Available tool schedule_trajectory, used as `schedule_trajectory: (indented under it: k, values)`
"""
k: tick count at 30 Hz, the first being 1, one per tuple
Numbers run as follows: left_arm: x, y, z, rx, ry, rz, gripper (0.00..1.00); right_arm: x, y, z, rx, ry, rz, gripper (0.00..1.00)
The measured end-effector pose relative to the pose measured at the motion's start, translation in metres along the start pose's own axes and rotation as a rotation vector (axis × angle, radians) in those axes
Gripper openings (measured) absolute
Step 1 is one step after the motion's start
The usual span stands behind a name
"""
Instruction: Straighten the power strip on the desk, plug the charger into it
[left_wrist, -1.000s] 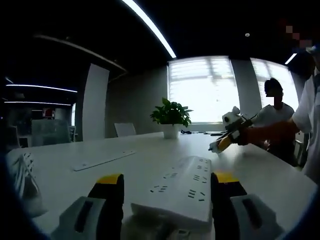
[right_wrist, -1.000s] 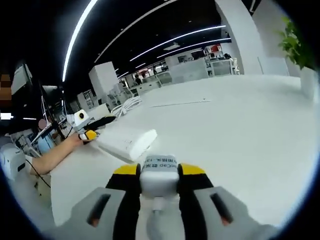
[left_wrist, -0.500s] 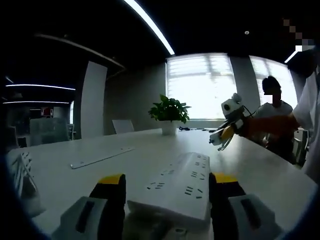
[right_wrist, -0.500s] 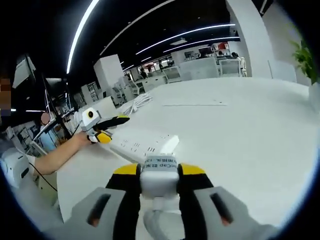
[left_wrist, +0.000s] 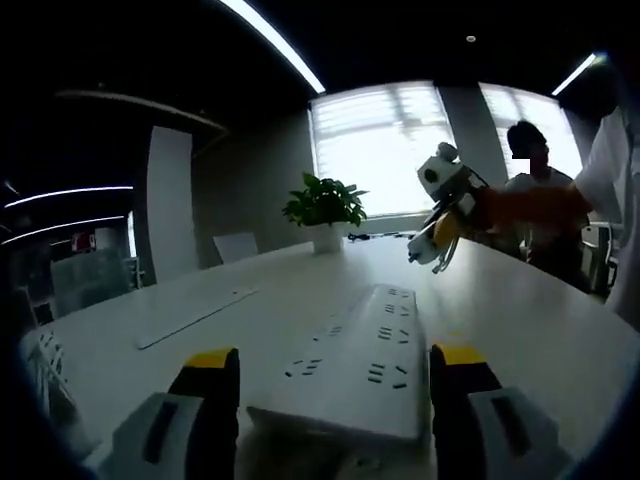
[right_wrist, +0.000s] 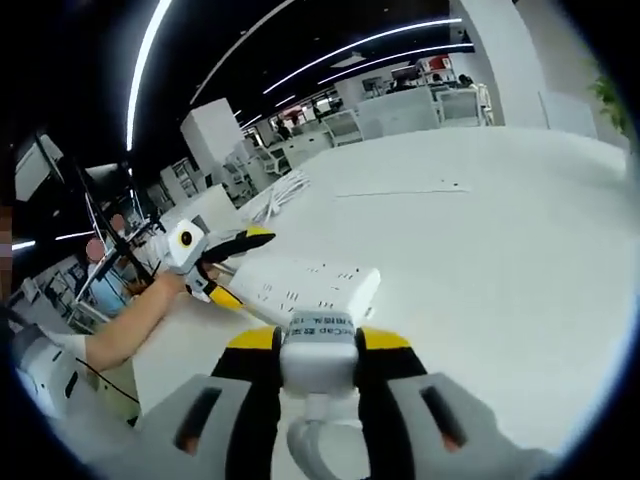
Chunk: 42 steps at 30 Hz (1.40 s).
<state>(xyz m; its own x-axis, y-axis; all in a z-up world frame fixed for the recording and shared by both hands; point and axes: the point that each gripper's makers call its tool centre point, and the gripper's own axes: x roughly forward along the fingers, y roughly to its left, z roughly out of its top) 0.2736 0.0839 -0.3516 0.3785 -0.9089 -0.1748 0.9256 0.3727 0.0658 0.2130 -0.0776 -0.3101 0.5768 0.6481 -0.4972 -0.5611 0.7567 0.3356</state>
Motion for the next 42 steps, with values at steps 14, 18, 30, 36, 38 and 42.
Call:
schedule_trajectory:
  k: [14, 18, 30, 36, 38, 42]
  values:
    - [0.012, -0.007, -0.025, -0.003, 0.143, -0.082, 0.83, 0.024, 0.013, -0.001, 0.019, 0.126, -0.006, 0.28]
    - [0.015, -0.013, -0.024, 0.006, 0.139, -0.088, 0.84, 0.028, 0.014, -0.003, 0.027, 0.142, -0.013, 0.28]
    - [0.013, -0.018, -0.023, -0.028, 0.125, -0.086, 0.84, 0.035, 0.014, -0.016, 0.077, 0.267, -0.097, 0.28]
    - [0.010, -0.016, -0.022, -0.039, 0.111, -0.083, 0.83, 0.037, 0.014, -0.022, 0.095, 0.332, -0.144, 0.28]
    - [0.009, -0.016, -0.021, -0.042, 0.111, -0.081, 0.83, 0.037, 0.016, -0.022, 0.102, 0.346, -0.157, 0.28]
    - [0.008, -0.014, -0.021, -0.044, 0.108, -0.082, 0.83, 0.037, 0.020, -0.025, 0.113, 0.382, -0.187, 0.28]
